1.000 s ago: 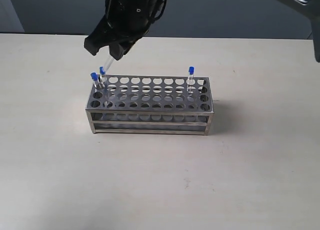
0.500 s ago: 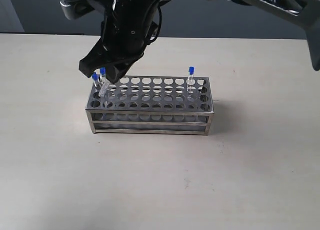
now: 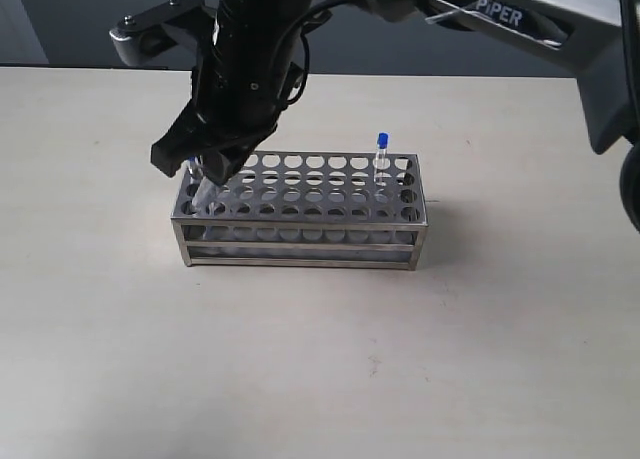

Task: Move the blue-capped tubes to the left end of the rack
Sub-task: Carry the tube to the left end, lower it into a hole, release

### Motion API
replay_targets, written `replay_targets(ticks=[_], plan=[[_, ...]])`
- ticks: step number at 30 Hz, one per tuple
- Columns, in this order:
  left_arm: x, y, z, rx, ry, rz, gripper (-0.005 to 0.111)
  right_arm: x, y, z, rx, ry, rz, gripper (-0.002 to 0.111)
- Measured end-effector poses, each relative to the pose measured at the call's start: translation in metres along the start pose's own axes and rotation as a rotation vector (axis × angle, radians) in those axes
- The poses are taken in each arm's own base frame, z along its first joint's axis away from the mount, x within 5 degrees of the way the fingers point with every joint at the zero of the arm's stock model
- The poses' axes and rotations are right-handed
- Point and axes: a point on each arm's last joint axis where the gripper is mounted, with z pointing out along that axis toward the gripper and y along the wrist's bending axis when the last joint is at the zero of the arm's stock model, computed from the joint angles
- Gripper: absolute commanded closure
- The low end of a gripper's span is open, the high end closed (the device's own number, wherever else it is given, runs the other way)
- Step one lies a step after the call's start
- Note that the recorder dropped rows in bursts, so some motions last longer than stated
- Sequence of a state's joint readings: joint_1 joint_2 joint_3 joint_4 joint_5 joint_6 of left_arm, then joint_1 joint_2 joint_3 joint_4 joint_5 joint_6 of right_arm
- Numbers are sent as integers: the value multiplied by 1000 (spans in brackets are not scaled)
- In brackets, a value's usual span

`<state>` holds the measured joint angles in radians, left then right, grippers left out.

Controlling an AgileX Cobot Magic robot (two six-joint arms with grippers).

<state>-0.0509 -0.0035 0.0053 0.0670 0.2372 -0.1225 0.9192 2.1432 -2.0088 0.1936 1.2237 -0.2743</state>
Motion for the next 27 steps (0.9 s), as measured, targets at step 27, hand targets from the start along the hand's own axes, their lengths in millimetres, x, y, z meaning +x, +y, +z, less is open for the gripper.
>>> replay_targets(ticks=[27], plan=[[0,0,0,0,0,0,106,-3,-4,31,-18,2,-48,109]])
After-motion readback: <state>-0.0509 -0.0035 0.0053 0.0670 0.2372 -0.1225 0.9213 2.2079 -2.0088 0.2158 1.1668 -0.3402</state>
